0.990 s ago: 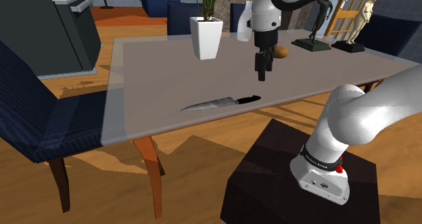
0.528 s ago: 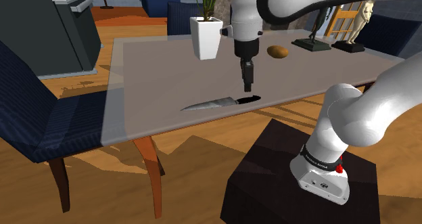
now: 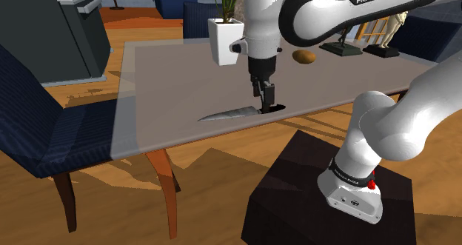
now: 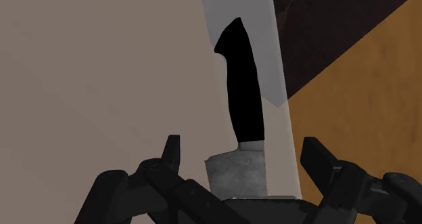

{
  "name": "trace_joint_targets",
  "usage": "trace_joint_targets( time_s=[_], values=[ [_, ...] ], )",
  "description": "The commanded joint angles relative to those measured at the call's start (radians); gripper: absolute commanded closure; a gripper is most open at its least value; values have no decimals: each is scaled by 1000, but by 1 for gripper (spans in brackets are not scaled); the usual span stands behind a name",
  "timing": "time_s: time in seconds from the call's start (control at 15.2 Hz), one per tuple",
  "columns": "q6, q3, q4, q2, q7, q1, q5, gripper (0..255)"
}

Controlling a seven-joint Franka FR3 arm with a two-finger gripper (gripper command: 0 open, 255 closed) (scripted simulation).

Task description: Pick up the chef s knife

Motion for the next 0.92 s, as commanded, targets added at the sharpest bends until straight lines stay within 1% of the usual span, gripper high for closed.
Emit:
trace_joint_targets(
  time_s=[0.0,0.07,0.2,0.26,0.86],
  values=[
    [30,2,-22,8,3,2,1,0],
    [53,3,-40,13,4,2,1,0],
    [53,3,-40,12,4,2,1,0],
    [53,3,-40,13,4,2,1,255],
    [53,3,-40,12,4,1,1,255]
  ],
)
